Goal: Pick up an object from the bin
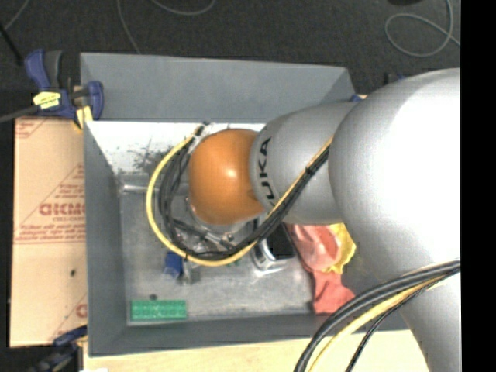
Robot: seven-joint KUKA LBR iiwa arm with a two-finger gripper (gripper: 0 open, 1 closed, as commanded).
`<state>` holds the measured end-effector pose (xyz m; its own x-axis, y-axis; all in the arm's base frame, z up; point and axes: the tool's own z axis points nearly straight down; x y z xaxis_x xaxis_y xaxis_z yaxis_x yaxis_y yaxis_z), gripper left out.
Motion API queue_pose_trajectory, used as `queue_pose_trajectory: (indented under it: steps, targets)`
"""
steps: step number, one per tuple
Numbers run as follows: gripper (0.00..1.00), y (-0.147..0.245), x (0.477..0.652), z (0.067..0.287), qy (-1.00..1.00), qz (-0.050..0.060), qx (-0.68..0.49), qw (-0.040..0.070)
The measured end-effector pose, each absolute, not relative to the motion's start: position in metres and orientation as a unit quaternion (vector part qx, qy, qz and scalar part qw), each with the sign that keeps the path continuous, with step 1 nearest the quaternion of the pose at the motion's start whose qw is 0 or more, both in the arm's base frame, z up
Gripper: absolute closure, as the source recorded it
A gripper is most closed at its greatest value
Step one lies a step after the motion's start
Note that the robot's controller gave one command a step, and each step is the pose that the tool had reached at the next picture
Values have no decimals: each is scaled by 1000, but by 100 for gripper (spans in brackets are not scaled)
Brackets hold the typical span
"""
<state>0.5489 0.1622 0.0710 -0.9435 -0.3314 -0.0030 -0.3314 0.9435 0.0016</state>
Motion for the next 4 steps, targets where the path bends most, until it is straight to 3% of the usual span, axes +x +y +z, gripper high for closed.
queue_pose_trajectory:
  steps: [1,2,3,4]
  targets:
    - [100,162,545,231,984,0,-177,3]
    - [100,162,544,230,984,0,-177,1]
    - [100,168,540,191,984,1,-178,6]
    - [100,170,536,167,984,1,-178,2]
